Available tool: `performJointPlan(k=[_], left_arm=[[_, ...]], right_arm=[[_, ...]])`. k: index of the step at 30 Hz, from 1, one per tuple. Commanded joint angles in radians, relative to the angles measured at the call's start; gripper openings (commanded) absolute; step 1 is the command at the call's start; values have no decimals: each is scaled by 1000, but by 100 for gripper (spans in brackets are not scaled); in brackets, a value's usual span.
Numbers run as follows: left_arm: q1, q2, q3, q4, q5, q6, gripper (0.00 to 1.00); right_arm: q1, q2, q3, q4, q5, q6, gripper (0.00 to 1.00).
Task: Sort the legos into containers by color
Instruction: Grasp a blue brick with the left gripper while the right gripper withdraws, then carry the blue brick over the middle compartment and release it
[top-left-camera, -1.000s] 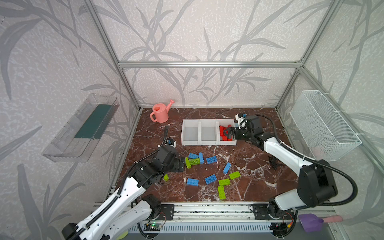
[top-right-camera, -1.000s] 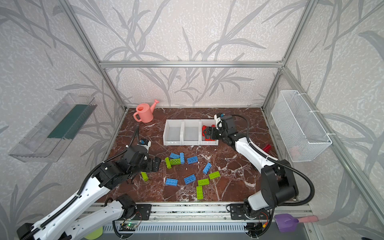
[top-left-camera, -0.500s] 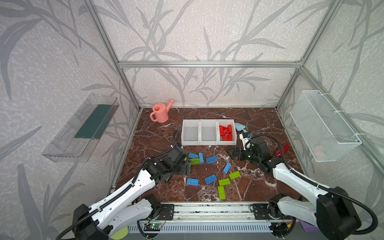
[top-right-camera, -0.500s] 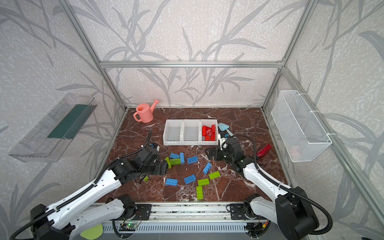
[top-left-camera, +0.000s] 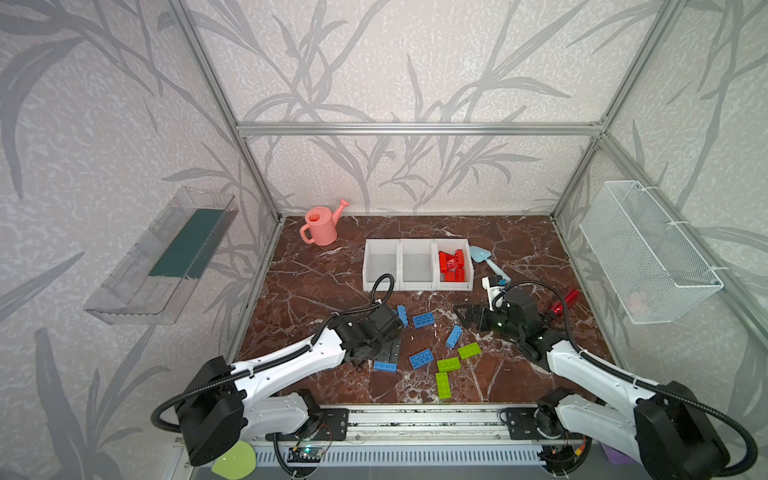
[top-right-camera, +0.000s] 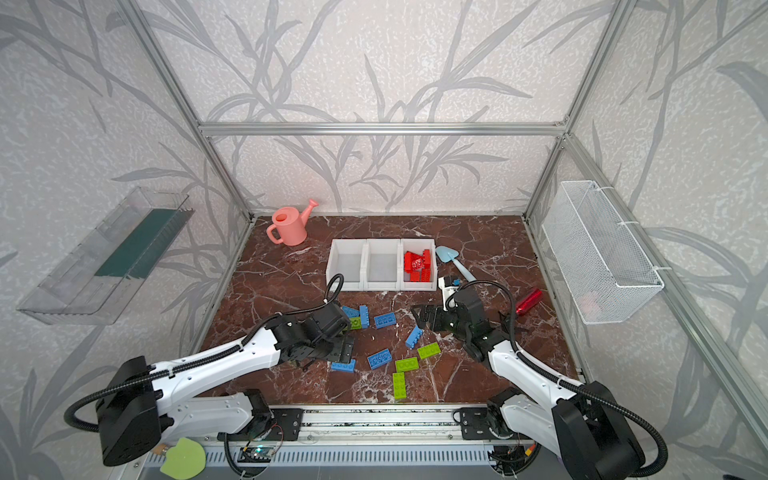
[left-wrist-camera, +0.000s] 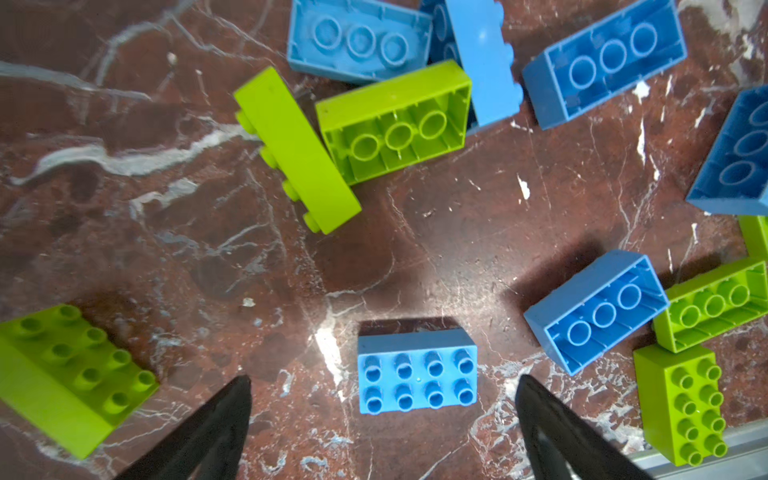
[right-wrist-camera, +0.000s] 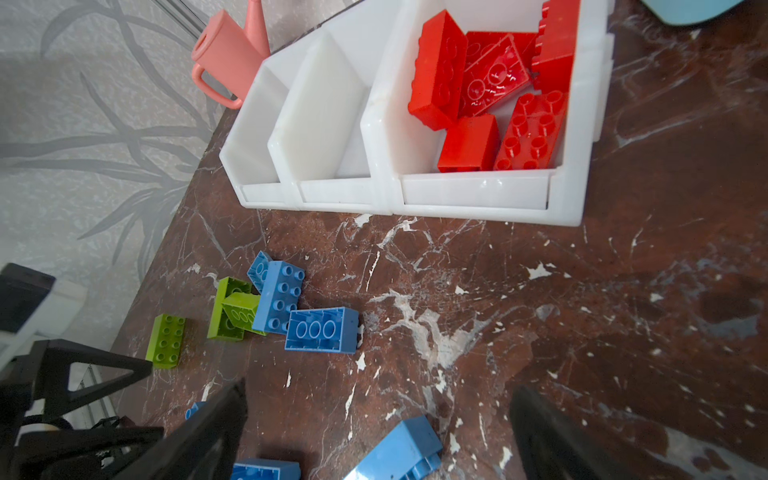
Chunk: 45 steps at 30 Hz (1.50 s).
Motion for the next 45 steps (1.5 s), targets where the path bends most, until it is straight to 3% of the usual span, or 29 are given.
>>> performJointPlan(k=[1, 13, 21, 27, 31, 37, 45], left_arm=[[-36, 47, -28, 70, 36, -28, 99], [-76, 149, -61, 116, 6, -66, 94], [-75, 184, -45, 107, 14, -49, 64], [-76, 136, -11, 56, -5, -36, 53], [-74, 94, 49, -14, -79, -44, 52], [-56, 104, 195, -96, -129, 39, 52], [76, 162, 396, -100, -107, 154, 52]], right_arm=[[4, 12, 1, 38, 9, -2, 99], [4, 31, 4, 49, -2, 6, 99], [4, 27, 5, 43, 3, 10, 99], [4, 29, 4, 43, 2, 12, 99], [4, 34, 5, 48, -4, 12, 99], [3, 33, -24, 113, -13, 46, 99], [9, -6, -15, 62, 8, 29, 99]])
